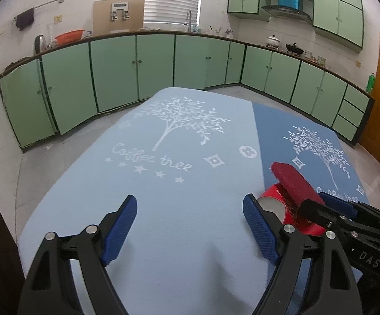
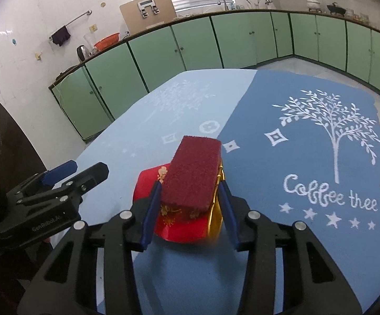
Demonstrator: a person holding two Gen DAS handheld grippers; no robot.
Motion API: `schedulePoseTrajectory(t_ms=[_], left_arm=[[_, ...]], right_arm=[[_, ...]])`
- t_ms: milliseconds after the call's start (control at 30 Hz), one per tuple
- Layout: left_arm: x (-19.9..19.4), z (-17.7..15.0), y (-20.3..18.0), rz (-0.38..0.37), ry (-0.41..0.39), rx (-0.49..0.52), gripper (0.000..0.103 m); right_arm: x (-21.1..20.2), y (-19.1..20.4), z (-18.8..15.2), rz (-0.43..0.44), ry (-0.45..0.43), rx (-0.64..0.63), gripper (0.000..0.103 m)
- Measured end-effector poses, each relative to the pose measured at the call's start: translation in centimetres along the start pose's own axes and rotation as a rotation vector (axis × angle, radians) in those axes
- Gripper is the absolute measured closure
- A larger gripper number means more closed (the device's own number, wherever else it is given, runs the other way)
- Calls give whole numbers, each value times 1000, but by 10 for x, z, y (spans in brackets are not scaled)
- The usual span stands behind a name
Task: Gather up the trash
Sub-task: 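Grasp the dark red scouring pad with the right tool and lift it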
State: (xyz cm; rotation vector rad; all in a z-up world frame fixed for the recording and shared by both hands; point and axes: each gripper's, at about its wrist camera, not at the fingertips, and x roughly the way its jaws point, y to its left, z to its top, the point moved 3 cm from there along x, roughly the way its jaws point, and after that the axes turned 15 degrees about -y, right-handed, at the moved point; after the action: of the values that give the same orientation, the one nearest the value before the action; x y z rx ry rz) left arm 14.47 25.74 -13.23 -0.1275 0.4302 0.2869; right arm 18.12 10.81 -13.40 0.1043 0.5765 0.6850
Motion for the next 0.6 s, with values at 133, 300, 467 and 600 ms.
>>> schedulePoseTrajectory(t_ms=[133, 300, 467, 600], left_arm=[[1, -1, -9, -16, 6, 4, 22], [0, 0, -16, -23, 4, 15, 22], [1, -1, -16, -23, 9, 12, 22], [1, -2, -18, -26, 11, 12, 22]], right_arm=[[-2, -7, -2, -20, 2, -3, 55], [-3, -6, 1, -8, -6, -28, 64], [-11, -5, 6, 25, -20, -31, 67], [-20, -8, 9, 35, -43, -24, 67]])
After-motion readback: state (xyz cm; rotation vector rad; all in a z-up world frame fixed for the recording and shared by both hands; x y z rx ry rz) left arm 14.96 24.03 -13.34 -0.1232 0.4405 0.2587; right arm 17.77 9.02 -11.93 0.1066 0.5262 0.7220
